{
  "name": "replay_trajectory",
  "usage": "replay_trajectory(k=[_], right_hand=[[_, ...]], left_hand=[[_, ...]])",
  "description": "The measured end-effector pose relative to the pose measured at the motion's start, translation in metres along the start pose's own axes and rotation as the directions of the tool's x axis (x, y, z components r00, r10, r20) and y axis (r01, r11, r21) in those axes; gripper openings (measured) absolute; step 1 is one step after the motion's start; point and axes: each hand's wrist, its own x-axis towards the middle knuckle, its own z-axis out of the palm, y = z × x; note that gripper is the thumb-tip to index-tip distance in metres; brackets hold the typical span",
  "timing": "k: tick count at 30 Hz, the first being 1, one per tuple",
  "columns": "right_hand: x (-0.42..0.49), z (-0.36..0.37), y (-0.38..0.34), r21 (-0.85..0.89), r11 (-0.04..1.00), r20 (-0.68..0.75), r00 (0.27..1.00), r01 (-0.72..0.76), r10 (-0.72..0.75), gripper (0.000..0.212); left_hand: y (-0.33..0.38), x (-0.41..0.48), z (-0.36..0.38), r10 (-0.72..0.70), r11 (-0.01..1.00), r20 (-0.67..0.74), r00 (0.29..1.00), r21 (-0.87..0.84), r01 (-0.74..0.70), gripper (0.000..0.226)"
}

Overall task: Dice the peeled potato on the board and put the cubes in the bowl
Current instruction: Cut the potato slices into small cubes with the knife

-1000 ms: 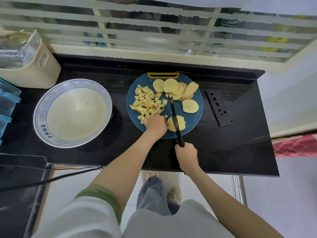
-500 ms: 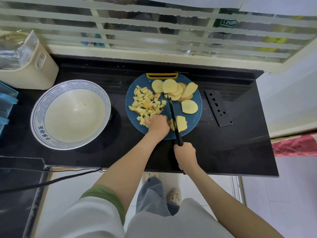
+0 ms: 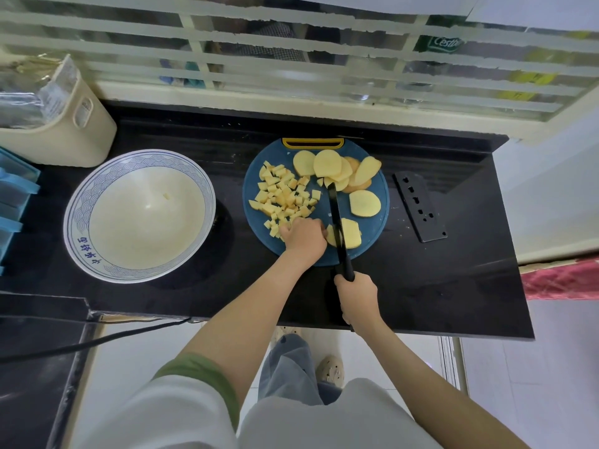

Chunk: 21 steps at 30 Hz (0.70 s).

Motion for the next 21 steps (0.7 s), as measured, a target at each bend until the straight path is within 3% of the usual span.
replay_trajectory(k=[9, 16, 21], right_hand=[[-0.003, -0.01, -0.003, 0.09, 0.996, 0.029, 1.0, 0.006, -0.009, 0.021], [-0.004, -0.011, 0.0, 0.159, 0.985, 0.097, 0.994, -0.061, 0.046, 0.015], [-0.007, -0.013, 0.001, 0.264, 0.963, 0.155, 0.988, -0.053, 0.012, 0.015]], left_hand=[[0.004, -0.007, -0.004, -0.068, 0.997, 0.02, 0.997, -0.03, 0.068, 0.027], [0.012, -0.011, -0.007, -0.192, 0.964, 0.218, 0.957, -0.141, 0.225, 0.038], [0.012, -0.011, -0.001, -0.195, 0.97, 0.206, 0.959, -0.103, 0.219, 0.034]])
